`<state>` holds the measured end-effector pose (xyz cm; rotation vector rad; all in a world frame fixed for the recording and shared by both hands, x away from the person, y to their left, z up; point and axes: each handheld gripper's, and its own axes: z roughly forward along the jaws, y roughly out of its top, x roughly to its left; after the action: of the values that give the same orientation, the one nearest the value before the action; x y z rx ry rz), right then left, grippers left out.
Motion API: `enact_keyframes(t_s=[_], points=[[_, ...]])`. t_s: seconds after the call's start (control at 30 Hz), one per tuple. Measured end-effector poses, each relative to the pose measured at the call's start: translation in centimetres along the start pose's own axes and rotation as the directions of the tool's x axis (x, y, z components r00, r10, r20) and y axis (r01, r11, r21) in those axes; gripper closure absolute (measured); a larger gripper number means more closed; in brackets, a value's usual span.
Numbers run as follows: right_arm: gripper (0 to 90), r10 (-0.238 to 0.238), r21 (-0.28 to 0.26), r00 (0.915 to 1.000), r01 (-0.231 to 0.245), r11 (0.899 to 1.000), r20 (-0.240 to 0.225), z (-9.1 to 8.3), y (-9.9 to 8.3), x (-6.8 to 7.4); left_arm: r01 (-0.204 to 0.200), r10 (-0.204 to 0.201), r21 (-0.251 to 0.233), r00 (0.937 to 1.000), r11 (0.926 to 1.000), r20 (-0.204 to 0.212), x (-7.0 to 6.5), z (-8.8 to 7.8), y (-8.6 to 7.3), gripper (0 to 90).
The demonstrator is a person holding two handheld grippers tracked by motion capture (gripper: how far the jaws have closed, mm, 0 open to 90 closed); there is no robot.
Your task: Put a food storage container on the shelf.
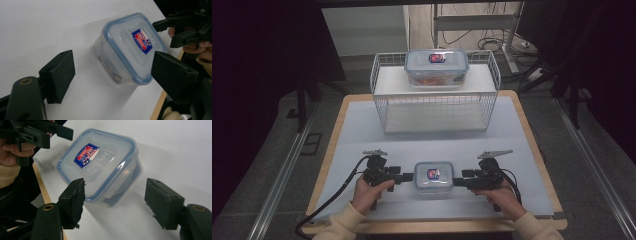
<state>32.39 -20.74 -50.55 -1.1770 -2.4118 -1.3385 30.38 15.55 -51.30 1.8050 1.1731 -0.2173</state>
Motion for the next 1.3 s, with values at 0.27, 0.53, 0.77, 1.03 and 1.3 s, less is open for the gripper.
enact_keyframes(t_s=[0.27, 0.53, 0.77, 1.03, 1.3], points=[[25.5, 0.062, 0.013, 0.9979, -0.062, 0.998, -0.018, 1.4, 1.0, -0.3, -0.009, 0.009, 0.035, 1.0, 0.9993, 0.003, -0.9, 1.5, 0.1, 18.6], [24.6, 0.091, 0.043, 0.9956, -0.09, 0.995, -0.024, 2.5, 1.1, -0.6, 0.018, -0.023, 0.099, 0.9986, 0.9949, 0.048, -1.0, 3.5, -0.2, 18.8], [28.4, 0.118, 0.064, 0.9913, -0.115, 0.991, -0.057, 3.1, 1.2, -0.6, 0.032, -0.041, 0.107, 0.9957, 0.9937, 0.083, -0.8, 3.9, -0.2, 25.4], [38.4, 0.124, 0.064, 0.9899, -0.12, 0.991, -0.068, 2.7, 1.2, -0.5, 0.013, -0.018, 0.091, 0.9979, 0.9958, 0.061, -1.0, 3.5, -0.3, 33.6], [46.5, 0.087, 0.027, 0.9938, -0.085, 0.996, -0.069, 1.9, 0.7, 0.0, 0.0, -0.004, 0.054, 0.9972, 0.9985, 0.074, -1.2, 2.6, -0.9, 44.7]])
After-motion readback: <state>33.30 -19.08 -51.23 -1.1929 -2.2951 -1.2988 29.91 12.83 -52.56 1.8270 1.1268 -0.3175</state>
